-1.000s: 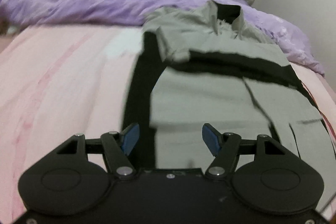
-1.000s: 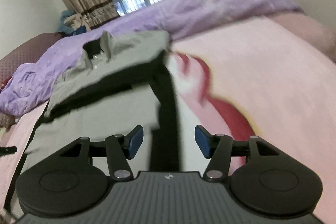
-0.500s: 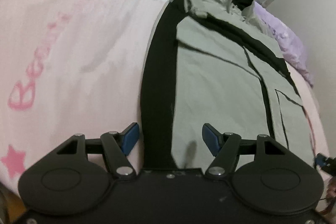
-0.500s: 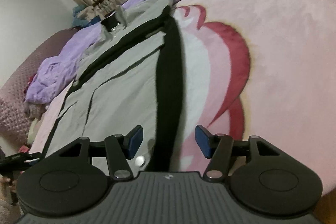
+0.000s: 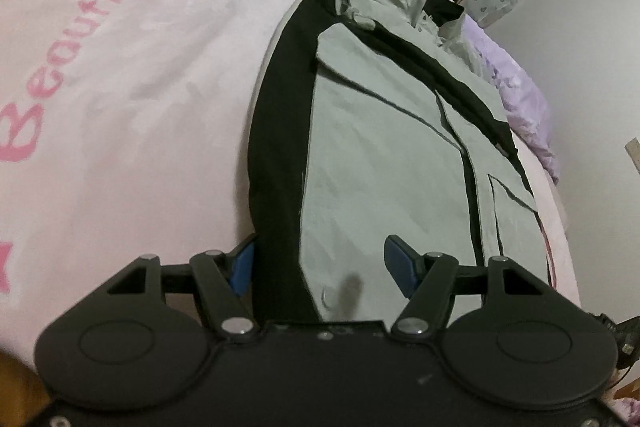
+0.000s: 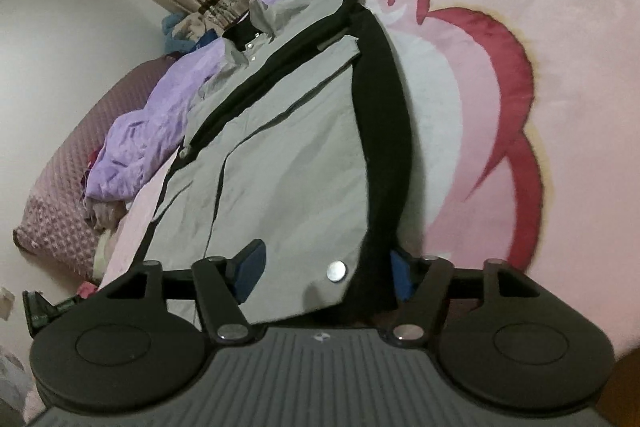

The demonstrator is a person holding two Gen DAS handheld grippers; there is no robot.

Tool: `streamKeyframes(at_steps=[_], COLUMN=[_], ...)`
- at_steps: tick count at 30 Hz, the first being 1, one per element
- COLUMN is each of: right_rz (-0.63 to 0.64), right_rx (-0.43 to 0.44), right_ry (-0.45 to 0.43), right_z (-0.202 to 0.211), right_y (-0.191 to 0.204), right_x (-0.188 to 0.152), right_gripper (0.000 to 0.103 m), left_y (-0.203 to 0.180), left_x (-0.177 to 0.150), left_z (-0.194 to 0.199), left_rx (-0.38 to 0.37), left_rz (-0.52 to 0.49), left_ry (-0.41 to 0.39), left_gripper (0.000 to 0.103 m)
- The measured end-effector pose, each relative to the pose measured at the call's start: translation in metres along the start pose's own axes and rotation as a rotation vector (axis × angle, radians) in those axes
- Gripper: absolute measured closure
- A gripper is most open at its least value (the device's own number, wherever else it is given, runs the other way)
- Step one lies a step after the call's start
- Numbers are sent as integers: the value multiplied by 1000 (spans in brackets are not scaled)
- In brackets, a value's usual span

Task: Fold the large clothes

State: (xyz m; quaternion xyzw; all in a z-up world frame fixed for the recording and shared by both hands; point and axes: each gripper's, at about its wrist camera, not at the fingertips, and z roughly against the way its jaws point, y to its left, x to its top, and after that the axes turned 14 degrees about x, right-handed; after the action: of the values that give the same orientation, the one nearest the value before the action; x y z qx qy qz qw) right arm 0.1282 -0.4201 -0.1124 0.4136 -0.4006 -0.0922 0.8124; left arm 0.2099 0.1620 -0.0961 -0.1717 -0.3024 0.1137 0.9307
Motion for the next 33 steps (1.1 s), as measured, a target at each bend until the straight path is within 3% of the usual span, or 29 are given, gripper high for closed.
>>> streamKeyframes(at_steps=[10, 13, 16, 17, 18, 19, 20, 21, 22, 26, 33], right_rz=[-24, -24, -30, -23, -13, 0, 7, 9, -3, -37, 12], right_rx=[19, 5, -19, -28, -39, -61, -83, -90, -66, 2, 73], right_ry=[-14, -13, -27, -27, -26, -23, -25, -28, -41, -85, -116], right_z=[5, 1, -2, -2, -2, -2, -1, 1, 5, 13, 18], right_y=[-3, -1, 3, 4, 5, 6, 5, 4, 1, -1, 25], right_x=[-10, -8, -6, -6, -6, -7, -8, -8, -9, -8, 17], right_gripper=[27, 27, 34, 42, 54, 62, 77, 79, 80, 84, 85], left_y=[-8, -8, -9, -9, -9, -7, -7, -6, -5, 3, -17], left_x=[-7, -3, -1, -2, -2, -3, -4, -4, -3, 2, 17], left_z=[1, -2, -3, -3, -3, -2, -2, -2, -2, 5, 33], left_rx=[-12, -16, -13, -10, -7, -1, 16, 40, 57, 11, -41], left_rz=[-89, -73, -49, -42, -36, -33, -32, -31, -25, 20, -25], left_ry=[-6, 1, 0, -4, -9, -18, -26, -32, -32, -26, -112], left_gripper=[37, 39, 42, 42, 44, 52, 59, 79, 92, 94, 94])
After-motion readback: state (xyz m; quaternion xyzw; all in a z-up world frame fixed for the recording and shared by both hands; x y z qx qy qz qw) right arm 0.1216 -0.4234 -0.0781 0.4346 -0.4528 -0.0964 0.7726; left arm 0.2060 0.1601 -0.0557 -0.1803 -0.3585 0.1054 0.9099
